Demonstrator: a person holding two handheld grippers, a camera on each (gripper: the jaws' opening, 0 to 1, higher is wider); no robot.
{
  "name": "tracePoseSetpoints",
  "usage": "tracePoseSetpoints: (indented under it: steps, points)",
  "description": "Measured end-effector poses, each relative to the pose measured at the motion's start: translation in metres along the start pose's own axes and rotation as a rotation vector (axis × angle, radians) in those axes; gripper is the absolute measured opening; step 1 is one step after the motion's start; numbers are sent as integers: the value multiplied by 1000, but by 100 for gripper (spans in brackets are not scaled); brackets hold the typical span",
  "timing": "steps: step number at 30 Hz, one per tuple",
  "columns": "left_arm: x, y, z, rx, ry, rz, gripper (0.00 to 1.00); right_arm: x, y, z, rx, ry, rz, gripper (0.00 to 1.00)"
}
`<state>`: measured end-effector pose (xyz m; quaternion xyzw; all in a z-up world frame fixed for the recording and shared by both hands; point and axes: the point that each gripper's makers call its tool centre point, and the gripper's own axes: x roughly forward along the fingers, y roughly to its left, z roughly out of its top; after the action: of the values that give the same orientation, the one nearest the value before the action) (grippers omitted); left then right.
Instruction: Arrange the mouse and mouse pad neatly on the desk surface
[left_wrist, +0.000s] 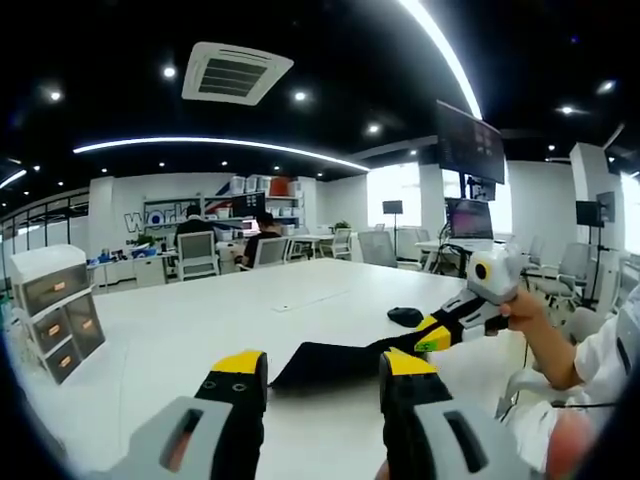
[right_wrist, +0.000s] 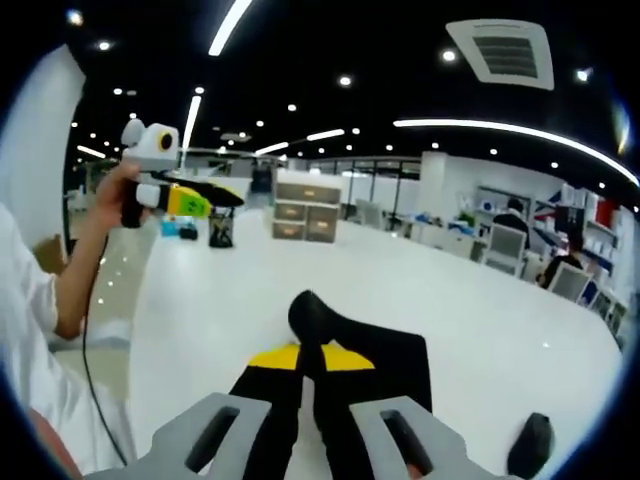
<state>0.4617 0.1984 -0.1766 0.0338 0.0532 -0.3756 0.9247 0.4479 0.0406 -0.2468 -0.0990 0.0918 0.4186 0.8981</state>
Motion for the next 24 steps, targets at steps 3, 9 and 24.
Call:
tracePoseSetpoints:
  steps: [3,9,24]
  points:
    - [1,-1,0,0,0,-3,45,-5,-1,7,2,-20,-5,5]
    - [2,0,0,-1,2,-4,45,-14,-4,17,3,-52,-18,5]
    - [4,-1,-2,-1,8,-10,45,-40,-9,47,-15,-140,-49,4]
